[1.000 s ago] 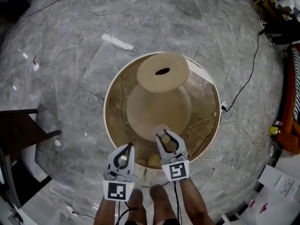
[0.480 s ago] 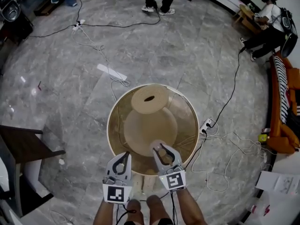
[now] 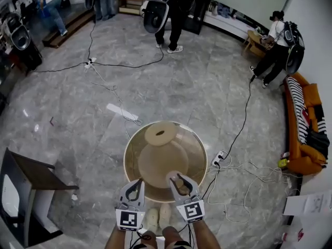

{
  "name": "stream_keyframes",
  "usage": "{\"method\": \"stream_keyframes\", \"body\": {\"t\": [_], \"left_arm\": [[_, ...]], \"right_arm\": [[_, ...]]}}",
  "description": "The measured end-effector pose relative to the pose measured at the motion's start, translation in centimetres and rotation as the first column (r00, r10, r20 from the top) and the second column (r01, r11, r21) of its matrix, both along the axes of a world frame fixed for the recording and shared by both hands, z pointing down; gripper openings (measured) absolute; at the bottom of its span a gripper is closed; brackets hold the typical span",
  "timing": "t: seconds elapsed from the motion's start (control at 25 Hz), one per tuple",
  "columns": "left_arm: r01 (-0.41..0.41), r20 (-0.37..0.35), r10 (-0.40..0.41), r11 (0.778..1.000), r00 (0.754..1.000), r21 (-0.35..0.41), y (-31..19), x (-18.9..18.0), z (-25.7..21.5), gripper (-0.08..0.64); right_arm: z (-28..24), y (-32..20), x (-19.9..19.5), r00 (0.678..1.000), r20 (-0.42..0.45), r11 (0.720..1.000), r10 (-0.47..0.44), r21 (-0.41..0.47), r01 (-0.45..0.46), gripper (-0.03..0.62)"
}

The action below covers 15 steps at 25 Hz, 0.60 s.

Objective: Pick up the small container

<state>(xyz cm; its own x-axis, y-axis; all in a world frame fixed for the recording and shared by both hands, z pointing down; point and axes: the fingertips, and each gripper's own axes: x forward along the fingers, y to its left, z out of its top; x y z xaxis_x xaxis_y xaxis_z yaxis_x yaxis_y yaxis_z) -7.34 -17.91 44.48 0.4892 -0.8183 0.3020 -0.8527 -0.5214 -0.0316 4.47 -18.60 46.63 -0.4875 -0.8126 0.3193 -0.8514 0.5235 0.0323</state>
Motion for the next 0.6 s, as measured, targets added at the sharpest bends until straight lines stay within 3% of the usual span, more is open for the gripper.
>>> {"method": "stream_keyframes", "body": {"t": [0.2,0.36,0.6], "left_arm": [[-0.009,0.016,0.008,0.999,1.000,0.044,3.3,-0.4,-5.7,0.018],[0.000,-0.015,0.001,0.998,1.000,0.059,5.6,-0.5,-10.0,0.018],[0.001,0.027,-0.004,0.993,1.000,0.116,9.2,-2.8,-13.3,0.018]], "right_arm": [[-6.4,3.8,1.0,0.999,0.005,0.999,0.035,0.036,-0.035,0.122],[-10.3,6.6,1.8,0.998,0.004,0.997,0.059,0.052,-0.059,0.123],[-14.1,11.6,2.0,0.997,-0.005,0.993,0.081,0.083,-0.080,0.123]]}}
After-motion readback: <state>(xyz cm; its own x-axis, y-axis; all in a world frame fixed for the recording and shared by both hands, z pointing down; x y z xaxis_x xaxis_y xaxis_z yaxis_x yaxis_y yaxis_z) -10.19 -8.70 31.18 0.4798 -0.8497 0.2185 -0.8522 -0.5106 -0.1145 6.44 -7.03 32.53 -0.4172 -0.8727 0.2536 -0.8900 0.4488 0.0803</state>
